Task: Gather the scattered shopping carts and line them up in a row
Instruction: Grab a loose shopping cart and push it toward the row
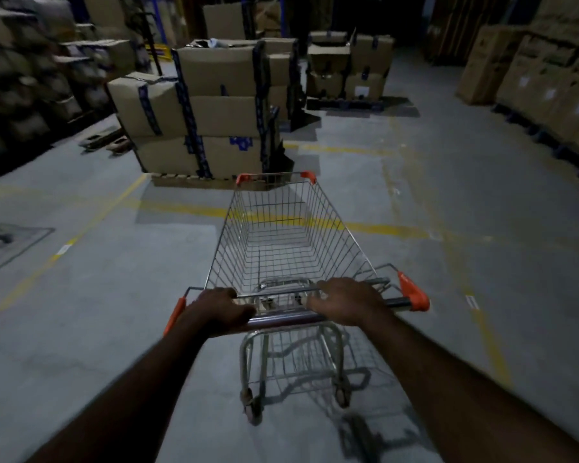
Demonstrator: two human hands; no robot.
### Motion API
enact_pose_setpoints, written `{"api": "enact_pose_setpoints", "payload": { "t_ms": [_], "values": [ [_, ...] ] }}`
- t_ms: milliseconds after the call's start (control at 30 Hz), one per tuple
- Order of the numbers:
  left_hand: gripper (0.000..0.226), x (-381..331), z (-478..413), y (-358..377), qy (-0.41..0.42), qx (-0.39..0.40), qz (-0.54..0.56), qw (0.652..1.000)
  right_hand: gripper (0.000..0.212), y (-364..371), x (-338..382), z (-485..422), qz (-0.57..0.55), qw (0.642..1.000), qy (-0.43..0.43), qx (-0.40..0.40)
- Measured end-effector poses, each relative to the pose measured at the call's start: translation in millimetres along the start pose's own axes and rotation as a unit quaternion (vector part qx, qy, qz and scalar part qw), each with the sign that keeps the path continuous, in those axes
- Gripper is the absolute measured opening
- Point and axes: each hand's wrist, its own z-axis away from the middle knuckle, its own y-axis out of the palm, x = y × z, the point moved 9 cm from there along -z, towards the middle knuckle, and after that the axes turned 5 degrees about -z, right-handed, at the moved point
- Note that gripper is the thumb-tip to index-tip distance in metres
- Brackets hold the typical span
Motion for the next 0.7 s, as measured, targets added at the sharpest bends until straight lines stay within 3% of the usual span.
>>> {"api": "enact_pose_setpoints", "payload": {
  "t_ms": [500,700],
  "values": [
    [0.086,4.3,-63.3,-22.9,-0.161,-0.027,0.085,0.983,0.091,-43.0,11.3,-148.7,0.026,0.987,-0.152,0.054],
    [0.084,19.0,-119.0,-46.0,-0.165,0.015,0.05,0.985,0.087,-54.7,35.6,-224.3,0.03,0.982,-0.176,0.069]
  ]
}}
